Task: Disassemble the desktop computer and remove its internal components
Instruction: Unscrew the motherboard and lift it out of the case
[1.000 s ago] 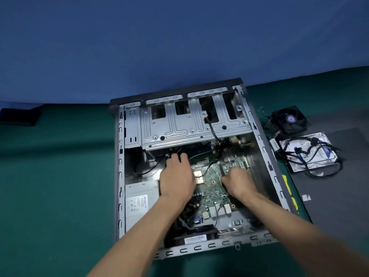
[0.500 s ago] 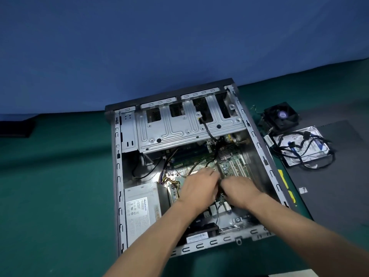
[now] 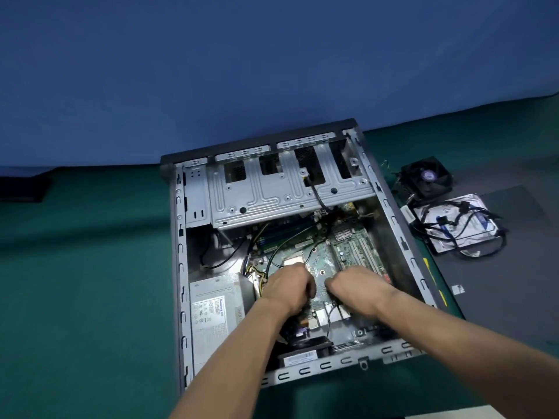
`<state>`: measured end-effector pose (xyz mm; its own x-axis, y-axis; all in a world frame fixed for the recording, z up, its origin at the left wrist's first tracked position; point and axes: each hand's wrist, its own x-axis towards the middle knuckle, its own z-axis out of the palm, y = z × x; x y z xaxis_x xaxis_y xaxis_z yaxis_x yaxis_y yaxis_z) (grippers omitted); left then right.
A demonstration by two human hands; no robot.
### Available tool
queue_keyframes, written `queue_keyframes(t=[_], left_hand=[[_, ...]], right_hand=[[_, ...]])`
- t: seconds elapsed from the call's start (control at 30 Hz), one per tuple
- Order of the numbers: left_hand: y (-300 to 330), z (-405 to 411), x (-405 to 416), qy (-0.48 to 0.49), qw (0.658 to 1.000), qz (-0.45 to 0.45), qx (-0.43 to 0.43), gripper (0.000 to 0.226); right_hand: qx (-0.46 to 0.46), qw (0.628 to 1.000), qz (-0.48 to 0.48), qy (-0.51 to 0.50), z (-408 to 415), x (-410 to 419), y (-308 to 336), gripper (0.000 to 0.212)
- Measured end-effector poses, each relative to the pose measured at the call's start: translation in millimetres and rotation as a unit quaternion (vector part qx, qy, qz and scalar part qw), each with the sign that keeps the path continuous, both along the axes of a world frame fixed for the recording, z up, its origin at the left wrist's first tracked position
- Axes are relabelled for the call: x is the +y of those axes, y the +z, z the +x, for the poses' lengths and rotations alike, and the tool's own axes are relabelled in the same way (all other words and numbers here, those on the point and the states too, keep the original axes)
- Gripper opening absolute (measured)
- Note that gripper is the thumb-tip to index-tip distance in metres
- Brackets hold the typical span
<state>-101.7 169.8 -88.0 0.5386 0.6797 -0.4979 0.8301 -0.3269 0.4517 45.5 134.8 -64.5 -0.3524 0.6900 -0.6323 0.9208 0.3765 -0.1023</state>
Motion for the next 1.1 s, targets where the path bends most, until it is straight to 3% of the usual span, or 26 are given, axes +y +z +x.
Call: queue_keyframes(t=[0.13,0.27,0.4,0.5,0.63,0.7,0.87,1.0,1.1], left_hand=[[-6,0,-3,0.015,1.000,-0.010,0.011,0.013],[-2,4,7,0.039,0.996,-0.077,0.016,0.021],[8,1,15,0.026,0.995,-0.090,0.026,0.028],[14,-1,14,-0.009,0.994,-0.073,0.079,0.021],[22,-8,22,-0.122,0.972,-0.097,0.178,0.026],[24,-13,27,-0.151,0.959,-0.094,0.219,0.028],[29,-15,33,-0.145,0.956,-0.097,0.237,0.018],[28,-10,21,-0.154,0.948,-0.056,0.274,0.037],[21,-3,10,-0.182,0.926,-0.065,0.324,0.029]], right_hand=[[0.031,0.999,-0.025,0.014,3,-2,7,0.017],[0.060,0.993,-0.038,-0.094,19,1,16,0.018],[0.098,0.974,-0.132,-0.157,17,-3,20,0.011],[0.117,0.975,-0.083,-0.168,10,-4,11,0.036],[0.147,0.974,-0.081,-0.154,-5,-11,1,0.021],[0.136,0.976,-0.069,-0.154,-6,-13,1,0.024],[0.095,0.988,0.001,-0.124,-3,-16,6,0.022],[0.056,0.996,-0.009,-0.076,-6,-21,4,0.029],[0.047,0.997,0.014,-0.067,-11,-18,0,0.033]])
